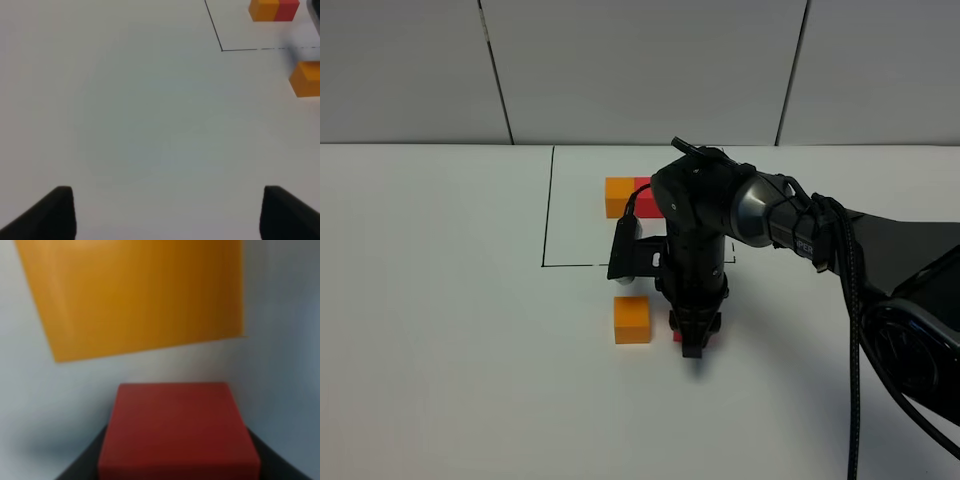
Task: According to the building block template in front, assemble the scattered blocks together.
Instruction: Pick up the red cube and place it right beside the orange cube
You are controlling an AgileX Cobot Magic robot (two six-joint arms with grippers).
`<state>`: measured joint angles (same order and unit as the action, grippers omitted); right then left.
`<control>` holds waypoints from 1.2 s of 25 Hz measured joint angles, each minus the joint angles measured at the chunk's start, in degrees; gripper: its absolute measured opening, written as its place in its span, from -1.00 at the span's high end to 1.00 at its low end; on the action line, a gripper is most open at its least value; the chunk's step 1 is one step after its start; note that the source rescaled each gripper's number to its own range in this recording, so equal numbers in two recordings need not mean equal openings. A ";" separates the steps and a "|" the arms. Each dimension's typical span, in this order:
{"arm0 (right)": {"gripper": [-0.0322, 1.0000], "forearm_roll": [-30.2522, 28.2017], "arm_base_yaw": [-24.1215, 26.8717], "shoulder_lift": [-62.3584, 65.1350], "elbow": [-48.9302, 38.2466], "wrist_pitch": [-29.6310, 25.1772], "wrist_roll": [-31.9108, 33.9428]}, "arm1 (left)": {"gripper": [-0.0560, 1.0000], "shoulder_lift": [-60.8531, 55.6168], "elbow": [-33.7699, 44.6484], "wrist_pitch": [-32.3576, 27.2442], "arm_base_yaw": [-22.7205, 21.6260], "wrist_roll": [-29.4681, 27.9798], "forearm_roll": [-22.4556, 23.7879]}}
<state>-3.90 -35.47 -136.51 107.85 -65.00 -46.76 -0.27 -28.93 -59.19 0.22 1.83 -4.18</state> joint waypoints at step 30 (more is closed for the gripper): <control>0.92 0.02 -0.93 -0.70 0.89 1.57 -4.99 | -0.90 0.00 0.00 0.00 0.00 -0.06 0.00</control>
<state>-3.88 -36.40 -137.21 108.73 -63.43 -51.76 -0.27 -28.93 -59.19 0.22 1.77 -4.18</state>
